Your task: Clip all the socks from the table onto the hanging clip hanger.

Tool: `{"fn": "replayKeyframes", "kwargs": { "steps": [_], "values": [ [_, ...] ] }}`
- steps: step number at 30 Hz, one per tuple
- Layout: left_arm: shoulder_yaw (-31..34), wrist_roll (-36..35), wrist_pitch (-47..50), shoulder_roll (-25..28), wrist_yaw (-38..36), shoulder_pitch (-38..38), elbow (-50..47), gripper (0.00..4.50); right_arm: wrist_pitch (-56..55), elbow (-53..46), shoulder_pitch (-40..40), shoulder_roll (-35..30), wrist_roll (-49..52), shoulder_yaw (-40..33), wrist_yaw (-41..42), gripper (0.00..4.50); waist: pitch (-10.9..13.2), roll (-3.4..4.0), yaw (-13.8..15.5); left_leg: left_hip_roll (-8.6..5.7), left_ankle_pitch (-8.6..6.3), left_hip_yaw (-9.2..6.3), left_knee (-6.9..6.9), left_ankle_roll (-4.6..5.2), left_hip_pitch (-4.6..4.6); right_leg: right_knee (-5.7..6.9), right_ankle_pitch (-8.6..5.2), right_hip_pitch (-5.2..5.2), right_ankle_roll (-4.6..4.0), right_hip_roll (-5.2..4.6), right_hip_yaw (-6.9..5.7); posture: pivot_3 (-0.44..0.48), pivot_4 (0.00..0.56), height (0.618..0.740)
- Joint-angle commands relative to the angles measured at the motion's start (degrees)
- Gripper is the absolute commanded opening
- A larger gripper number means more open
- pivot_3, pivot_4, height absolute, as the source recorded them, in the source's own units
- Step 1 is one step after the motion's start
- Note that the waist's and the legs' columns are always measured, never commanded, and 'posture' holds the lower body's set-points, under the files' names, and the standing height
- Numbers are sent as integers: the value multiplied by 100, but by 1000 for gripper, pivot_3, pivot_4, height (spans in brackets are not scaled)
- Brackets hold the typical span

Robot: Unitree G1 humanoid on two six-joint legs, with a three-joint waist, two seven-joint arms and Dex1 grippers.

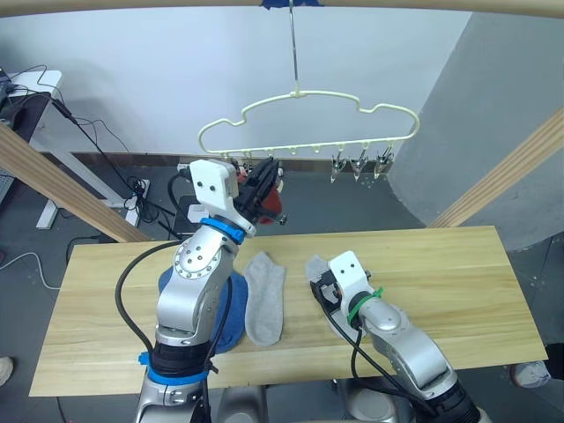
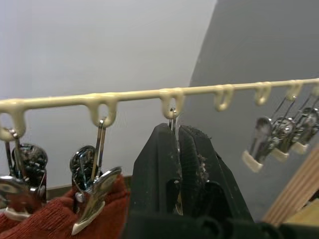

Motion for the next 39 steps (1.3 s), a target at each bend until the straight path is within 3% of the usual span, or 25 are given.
{"fn": "replayKeyframes", "kwargs": {
  "steps": [1, 7, 9, 13, 21, 25, 30, 39],
  "values": [
    [108, -236, 106, 134, -174, 20, -301, 0, -25, 40, 287, 271, -8, -123, -110, 4485, 0, 0, 0, -1, 0, 0, 0, 0, 0, 0, 0, 0, 0, 0, -1, -237, 324, 740],
    [236, -434, 265, 324, -350, -97, -242, 0, -279, 695, 411, 500, -153, -150, -70, 4485, -2, 0, -4, -4, 0, 1, -2, 0, 7, 6, 0, 0, 0, 4, 0, -225, 322, 740],
    [286, -573, 369, 360, -403, -115, -253, 0, -348, 812, 373, 545, -185, -193, -47, 4107, -4, -2, -4, -5, 0, 1, -1, 0, 12, 12, 1, 3, -1, 4, 1, -225, 322, 740],
    [389, -881, 598, 503, -605, -119, -292, 0, -395, 860, 371, 566, -219, -322, 21, 2888, -4, -2, -5, -6, 2, 3, -1, -2, 25, 26, 3, 6, -5, 11, 2, -228, 321, 740],
    [676, -1690, 1247, 717, -701, -175, -443, 0, -648, 708, 309, 290, -389, -214, 349, 25, -4, -2, -4, -5, 2, 6, -3, -3, 30, 28, 3, 6, -5, 14, 7, -230, 324, 740],
    [959, -2442, 1837, 797, -713, -267, -428, 0, -781, 342, 156, 114, -451, -123, 643, 25, -4, -2, -3, -4, 2, 6, -3, -3, 29, 27, 3, 5, -5, 11, 7, -234, 324, 740],
    [1105, -2833, 2121, 980, -721, -359, -363, 0, -1109, -337, -329, 150, -232, -218, 1045, 25, -3, -1, -29, -5, 2, 6, -4, -3, 29, 29, 3, 3, -5, 15, 9, -242, 324, 740],
    [1128, -3091, 2267, 1028, -592, -363, -368, 0, -1360, -765, -818, 499, 213, -228, 1499, 25, -3, -1, -8, 9, 2, 0, -10, -4, 21, 12, 3, 2, -5, 5, 6, -236, 319, 740]
  ]
}}
